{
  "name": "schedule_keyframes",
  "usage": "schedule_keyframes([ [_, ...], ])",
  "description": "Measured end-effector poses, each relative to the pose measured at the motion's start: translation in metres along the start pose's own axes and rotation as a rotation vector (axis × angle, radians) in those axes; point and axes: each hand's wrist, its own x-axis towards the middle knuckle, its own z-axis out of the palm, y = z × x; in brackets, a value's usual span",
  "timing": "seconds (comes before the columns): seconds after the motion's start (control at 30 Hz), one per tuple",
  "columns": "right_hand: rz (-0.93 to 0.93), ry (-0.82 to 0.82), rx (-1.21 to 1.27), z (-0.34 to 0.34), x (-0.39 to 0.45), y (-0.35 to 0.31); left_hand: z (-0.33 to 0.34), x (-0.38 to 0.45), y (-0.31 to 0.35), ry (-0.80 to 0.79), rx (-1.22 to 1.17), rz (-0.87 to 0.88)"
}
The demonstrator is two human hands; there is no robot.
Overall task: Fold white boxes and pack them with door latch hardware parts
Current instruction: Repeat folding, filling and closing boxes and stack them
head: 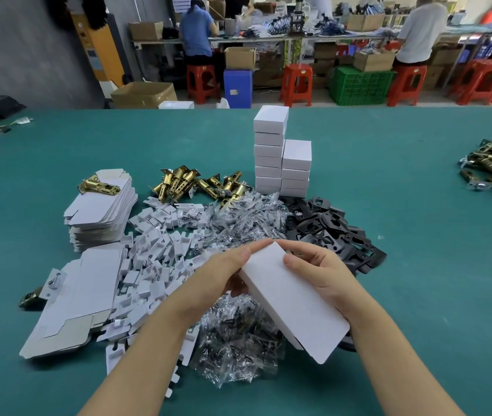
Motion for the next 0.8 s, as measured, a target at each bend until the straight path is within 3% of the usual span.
schedule_keyframes([
  [0.1,0.017,0.018,0.022,-0.001,0.000,0.000,0.001,0.005,-0.006,-0.033,-0.133,0.007],
  [0.43,0.060,0.042,0.104,0.002,0.002,0.003,0.005,0.009,-0.013,-0.014,-0.204,0.010],
  [0.63,0.038,0.048,0.095,0.003,0.004,0.005,0.007,0.000,-0.005,-0.044,-0.024,0.025],
  [0.8,0.061,0.002,0.106,0.004,0.006,0.007,0.013,-0.001,-0.002,0.089,0.036,0.009],
])
